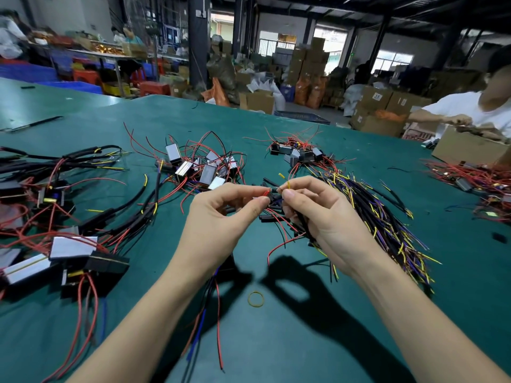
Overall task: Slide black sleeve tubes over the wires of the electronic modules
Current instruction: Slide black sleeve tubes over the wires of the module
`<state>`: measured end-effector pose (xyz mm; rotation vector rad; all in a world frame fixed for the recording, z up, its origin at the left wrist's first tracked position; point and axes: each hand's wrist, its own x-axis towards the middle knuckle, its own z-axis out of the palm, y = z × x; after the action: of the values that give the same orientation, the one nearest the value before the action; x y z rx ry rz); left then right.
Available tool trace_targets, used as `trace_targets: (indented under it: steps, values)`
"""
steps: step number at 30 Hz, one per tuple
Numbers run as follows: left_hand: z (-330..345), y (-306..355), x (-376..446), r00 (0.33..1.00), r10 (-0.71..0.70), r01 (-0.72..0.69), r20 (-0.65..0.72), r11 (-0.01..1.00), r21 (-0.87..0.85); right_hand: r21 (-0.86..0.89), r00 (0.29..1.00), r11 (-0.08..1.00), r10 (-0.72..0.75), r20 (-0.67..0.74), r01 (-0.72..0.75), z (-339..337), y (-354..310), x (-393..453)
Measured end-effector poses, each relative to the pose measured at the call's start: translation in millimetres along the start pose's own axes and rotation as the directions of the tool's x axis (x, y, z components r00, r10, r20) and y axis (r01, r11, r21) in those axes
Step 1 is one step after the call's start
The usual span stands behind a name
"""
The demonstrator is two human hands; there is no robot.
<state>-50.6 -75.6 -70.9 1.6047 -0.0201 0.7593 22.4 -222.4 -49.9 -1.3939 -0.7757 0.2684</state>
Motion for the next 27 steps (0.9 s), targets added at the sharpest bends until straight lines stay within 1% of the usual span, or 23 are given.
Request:
trace_targets:
  steps: [8, 13, 15, 19, 22, 27]
  values:
    - [1.3, 0.6, -0.4, 1.0, 0.02, -0.02, 0.011, 1.0, -0.01, -0.007, 0.999, 0.999, -0.033, -0.009, 0.033, -0.5, 1.8, -0.9]
    - [3.7, 0.0, -1.9, 1.0, -0.002, 0.002, 0.0, 1.0, -0.013, 0.082, 0.999, 0.996, -0.029, -0.03, 0.031, -0.1, 3.5, -1.2]
    - [3.7, -0.6, -1.4, 1.0, -0.009, 0.009, -0.006, 1.0, -0.02, 0.055, 0.999, 0.998, -0.014, -0.028, 0.016, -0.3, 3.1, -1.3]
    - [2.7, 0.4, -1.9, 1.0, 0.021, -0.021, 0.022, 1.0, -0.009, -0.066, 1.0, 0.998, 0.015, -0.02, -0.017, -2.9, -1.7, -0.1]
    - [2.9, 1.1, -2.4, 0.999, 0.039, -0.039, 0.033, 0.999, 0.014, -0.14, 0.999, 0.99, -0.003, -0.033, -0.002, -4.1, -4.5, -0.5]
    - [3.4, 3.1, -2.5, 0.997, 0.066, -0.068, 0.027, 0.993, 0.096, -0.176, 0.999, 0.984, -0.008, -0.05, 0.0, -1.9, -8.4, -1.1]
